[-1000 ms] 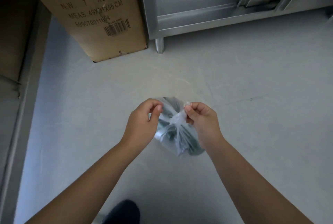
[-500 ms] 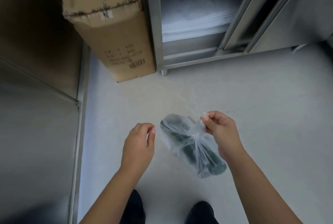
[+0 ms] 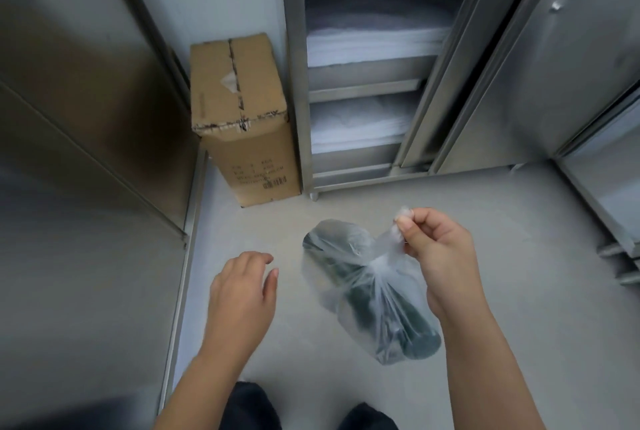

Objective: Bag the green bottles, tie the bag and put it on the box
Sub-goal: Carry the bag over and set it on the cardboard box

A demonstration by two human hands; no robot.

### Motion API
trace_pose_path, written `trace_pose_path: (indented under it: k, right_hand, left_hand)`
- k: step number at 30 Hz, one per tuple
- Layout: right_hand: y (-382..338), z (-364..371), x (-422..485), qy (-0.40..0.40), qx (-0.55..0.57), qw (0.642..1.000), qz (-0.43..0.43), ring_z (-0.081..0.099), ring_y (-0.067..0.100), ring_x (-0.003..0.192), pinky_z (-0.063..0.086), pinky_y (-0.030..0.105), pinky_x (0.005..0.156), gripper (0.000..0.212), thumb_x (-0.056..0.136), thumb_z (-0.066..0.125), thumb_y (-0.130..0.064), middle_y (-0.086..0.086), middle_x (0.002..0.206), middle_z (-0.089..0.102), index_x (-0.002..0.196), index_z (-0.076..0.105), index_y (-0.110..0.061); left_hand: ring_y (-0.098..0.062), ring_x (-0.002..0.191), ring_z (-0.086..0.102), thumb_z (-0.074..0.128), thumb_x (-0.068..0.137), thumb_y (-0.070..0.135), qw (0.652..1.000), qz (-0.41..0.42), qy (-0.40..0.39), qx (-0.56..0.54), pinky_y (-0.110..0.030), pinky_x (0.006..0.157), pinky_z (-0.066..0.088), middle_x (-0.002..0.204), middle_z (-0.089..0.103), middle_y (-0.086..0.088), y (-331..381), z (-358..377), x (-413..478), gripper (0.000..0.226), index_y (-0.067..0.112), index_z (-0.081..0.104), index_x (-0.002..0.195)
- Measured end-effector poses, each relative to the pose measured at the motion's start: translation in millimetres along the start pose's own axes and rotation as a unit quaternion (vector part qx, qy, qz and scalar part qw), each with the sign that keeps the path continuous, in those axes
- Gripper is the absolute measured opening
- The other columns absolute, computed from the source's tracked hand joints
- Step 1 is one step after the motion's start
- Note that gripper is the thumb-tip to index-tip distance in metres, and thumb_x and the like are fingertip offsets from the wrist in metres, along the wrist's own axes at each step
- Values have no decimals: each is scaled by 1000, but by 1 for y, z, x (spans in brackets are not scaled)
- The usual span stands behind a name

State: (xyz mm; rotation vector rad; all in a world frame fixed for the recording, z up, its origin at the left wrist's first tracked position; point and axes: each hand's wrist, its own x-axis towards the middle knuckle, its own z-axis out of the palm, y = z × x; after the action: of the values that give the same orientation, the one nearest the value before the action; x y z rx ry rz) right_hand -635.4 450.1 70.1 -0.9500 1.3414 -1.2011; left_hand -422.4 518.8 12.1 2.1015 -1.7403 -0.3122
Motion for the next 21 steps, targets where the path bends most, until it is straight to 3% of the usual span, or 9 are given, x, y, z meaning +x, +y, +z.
trace_pose_path:
  k: [7,12,21]
  right_hand:
    - [-70,8,-18,-56,-7,996,-64,47,12,59,41,19,51,25,85,58,-4,-5,58,57,65,63,-19]
    - [-102,13,-21,-112,-24,990,-86,52,2,54,46,14,53,30,84,58,0,-12,51,61,62,62,-21]
    - [-126,57,-20,-208,-76,970,-96,52,4,56,46,17,57,24,83,60,-2,-6,59,59,65,63,-18]
  left_hand:
    - [-37,89,59,58,84,13,994,-37,74,76,-45,75,45,97,67,-14,3,-84,-4,17,3,63,98]
    - [-32,88,62,39,84,30,991,-5,87,103,-42,72,49,94,68,-9,35,-117,-22,35,7,63,95]
    - [-32,103,57,58,85,18,981,-134,133,52,-47,85,44,107,65,-12,35,-138,-26,24,8,61,106]
